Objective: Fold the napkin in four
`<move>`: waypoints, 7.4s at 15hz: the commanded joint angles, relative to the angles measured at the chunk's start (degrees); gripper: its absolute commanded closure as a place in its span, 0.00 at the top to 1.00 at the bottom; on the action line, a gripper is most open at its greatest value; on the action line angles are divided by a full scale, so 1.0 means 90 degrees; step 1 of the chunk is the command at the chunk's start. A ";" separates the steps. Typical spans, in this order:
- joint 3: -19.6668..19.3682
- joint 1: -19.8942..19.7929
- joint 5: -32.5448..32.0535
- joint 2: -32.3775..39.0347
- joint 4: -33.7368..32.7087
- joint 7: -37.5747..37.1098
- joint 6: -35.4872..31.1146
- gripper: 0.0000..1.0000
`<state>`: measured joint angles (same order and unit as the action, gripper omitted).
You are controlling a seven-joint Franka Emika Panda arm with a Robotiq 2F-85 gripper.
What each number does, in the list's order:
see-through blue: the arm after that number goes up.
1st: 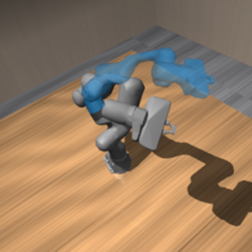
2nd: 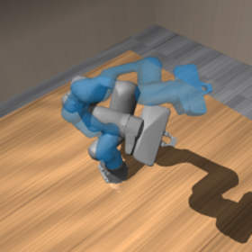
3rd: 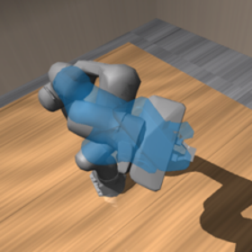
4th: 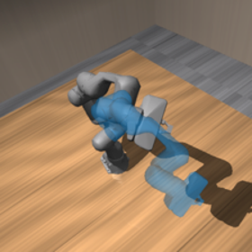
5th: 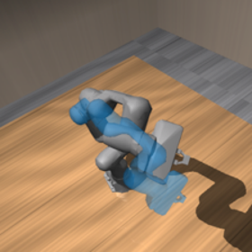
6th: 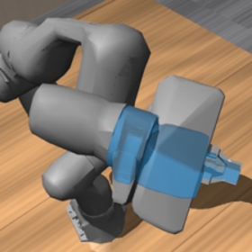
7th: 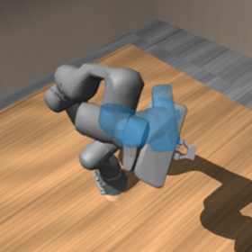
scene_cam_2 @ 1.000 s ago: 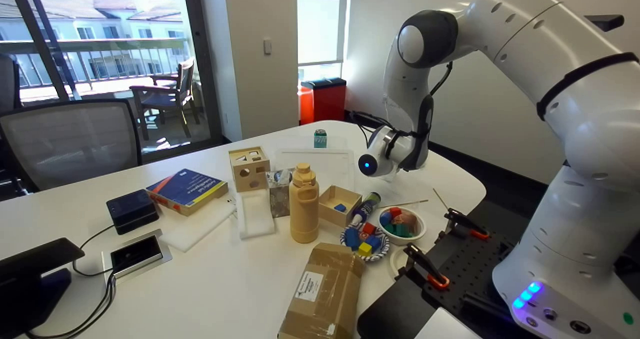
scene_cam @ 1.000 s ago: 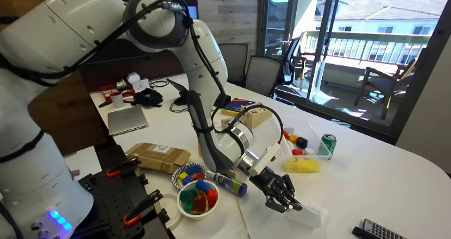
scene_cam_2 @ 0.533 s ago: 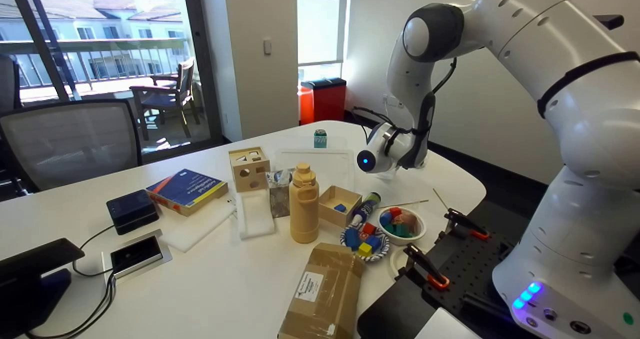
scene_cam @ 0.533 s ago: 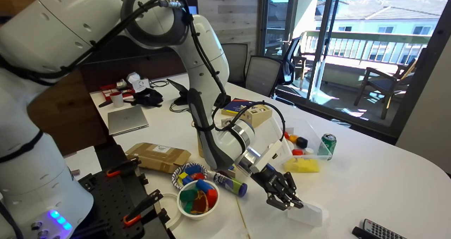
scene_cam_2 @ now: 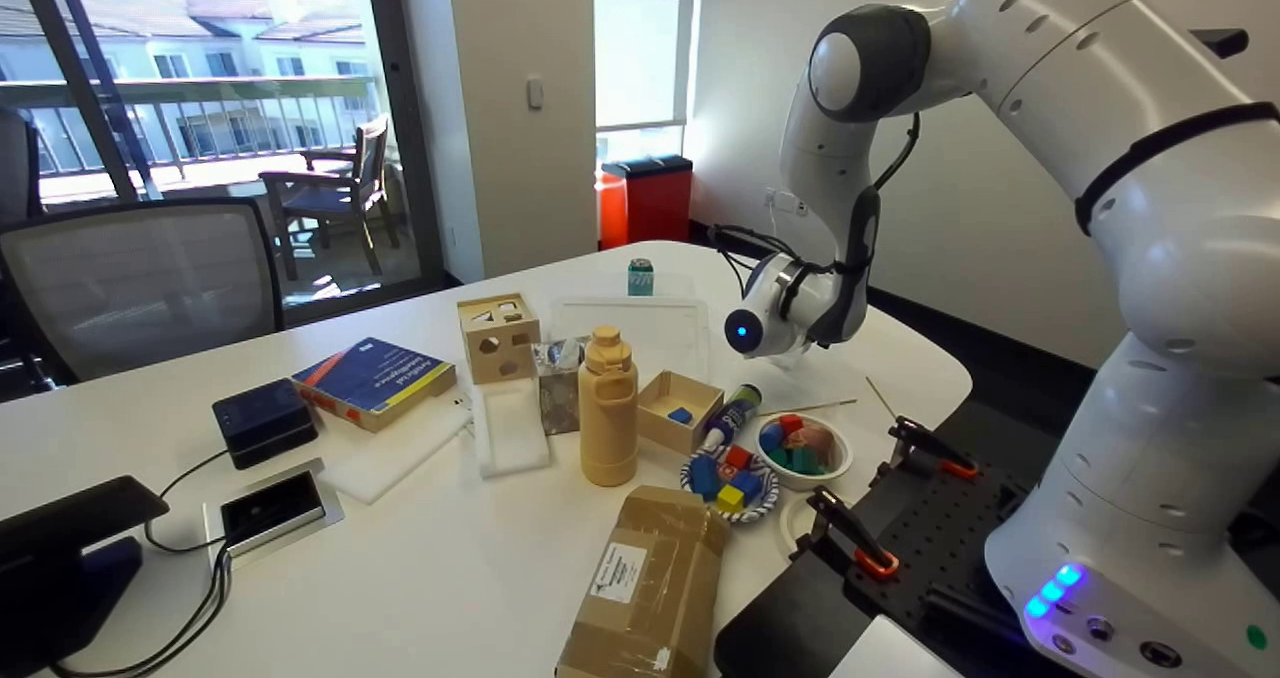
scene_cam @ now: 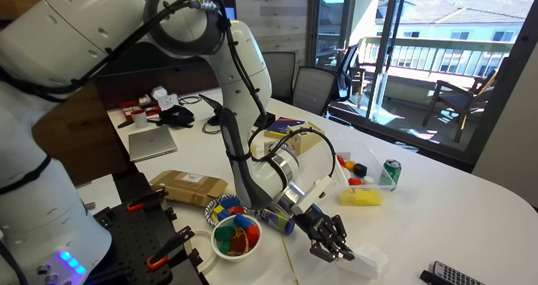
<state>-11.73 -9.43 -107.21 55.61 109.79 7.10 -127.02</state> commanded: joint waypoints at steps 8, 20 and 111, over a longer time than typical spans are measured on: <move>0.0228 -0.0266 -0.0348 -0.0722 0.1068 -0.1002 0.0395 0.02; 0.0610 -0.0229 0.0298 -0.0438 0.0093 -0.1068 0.0691 0.02; -0.1459 -0.0351 0.3570 0.0999 -0.2012 0.3978 -0.4023 0.02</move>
<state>-19.98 -15.56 -68.65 70.86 80.75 52.66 -156.16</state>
